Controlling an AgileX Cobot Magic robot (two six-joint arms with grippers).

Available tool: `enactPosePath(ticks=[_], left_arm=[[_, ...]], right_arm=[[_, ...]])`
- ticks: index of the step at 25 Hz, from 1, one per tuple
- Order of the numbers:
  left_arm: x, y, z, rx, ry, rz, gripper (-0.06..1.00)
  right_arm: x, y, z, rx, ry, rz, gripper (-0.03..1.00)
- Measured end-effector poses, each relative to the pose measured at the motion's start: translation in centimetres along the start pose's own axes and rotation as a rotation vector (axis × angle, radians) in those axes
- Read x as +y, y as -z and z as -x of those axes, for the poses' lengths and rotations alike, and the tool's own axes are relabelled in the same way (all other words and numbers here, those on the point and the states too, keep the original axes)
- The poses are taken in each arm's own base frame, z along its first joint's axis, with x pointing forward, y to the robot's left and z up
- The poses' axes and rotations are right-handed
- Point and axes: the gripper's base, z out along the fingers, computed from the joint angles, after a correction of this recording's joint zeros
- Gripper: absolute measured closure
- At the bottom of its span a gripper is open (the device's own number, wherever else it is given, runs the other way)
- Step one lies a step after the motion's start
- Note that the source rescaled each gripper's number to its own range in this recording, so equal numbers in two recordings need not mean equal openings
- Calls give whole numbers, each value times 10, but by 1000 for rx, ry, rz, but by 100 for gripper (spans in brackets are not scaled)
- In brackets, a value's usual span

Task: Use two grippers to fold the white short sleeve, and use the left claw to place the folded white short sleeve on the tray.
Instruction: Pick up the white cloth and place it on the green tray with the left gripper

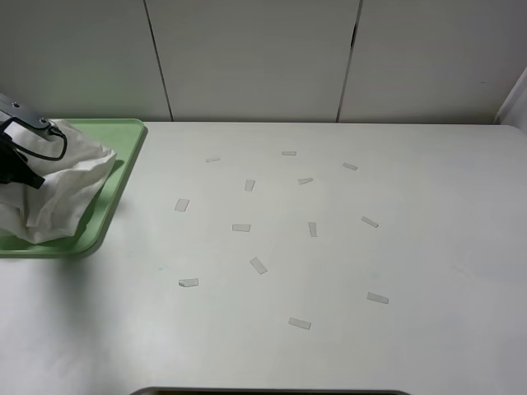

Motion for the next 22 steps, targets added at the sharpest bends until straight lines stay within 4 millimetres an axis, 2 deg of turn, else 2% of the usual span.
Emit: enactPosePath(ticks=[8,9,10,12,13,14,15,16,18,22], left_arm=[[3,-1,0,-21,7,14,71],[3,-1,0,-29,7,18,66],[4,-1,2,-50,6,28,49],[6,-1,4,-83,7,44,21],[6,-3,5,-99,9,50,11],[6,-5,6,-110,11,54,5],[6,-5,6,-110,11,54,5],[6,-7,6,-121,12,57,-1],[6,-9,6,-128,12,59,-4],[6,-9,7,-137,12,63,-5]], right_arm=[[0,0,0,0,0,0,-3],[0,0,0,0,0,0,-3],[0,0,0,0,0,0,-3],[0,0,0,0,0,0,-3],[0,0,0,0,0,0,-3],[0,0,0,0,0,0,-3],[0,0,0,0,0,0,-3],[0,0,0,0,0,0,-3],[0,0,0,0,0,0,-3],[0,0,0,0,0,-1,-3]])
